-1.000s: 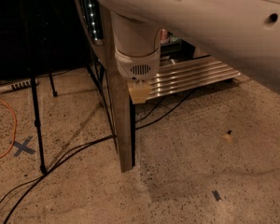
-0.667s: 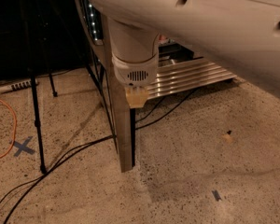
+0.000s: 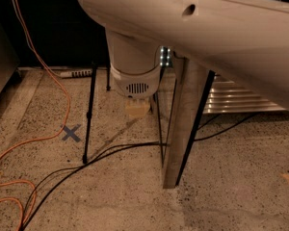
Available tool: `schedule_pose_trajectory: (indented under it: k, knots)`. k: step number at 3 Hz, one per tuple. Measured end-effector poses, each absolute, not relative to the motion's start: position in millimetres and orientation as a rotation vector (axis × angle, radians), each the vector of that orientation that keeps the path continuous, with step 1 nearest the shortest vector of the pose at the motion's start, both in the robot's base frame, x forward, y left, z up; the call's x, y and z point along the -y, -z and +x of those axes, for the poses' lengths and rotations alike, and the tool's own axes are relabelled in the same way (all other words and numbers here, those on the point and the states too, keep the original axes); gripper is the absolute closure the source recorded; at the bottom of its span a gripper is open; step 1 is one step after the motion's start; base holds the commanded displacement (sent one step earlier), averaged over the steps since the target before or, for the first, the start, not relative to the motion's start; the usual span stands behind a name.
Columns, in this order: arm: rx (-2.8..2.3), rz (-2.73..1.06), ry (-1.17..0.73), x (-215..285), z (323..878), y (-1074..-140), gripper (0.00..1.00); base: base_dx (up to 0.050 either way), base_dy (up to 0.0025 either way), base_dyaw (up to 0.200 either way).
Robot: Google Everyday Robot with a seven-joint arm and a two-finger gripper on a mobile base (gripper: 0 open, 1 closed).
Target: Close left fridge door
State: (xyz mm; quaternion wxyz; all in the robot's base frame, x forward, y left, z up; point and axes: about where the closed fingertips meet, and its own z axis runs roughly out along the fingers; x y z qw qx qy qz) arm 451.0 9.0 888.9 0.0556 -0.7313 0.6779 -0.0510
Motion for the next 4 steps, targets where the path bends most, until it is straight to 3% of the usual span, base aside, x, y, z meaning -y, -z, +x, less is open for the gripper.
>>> schedule_pose_trajectory:
  k: [3,4]
  knots:
    - [-2.096,-2.209,0.217,-11,475,-903,1.00,0.000,0.00000,0.000]
    - [-2.129,-2.113,0.260,-26,546,-933,1.00,0.000,0.00000,0.000]
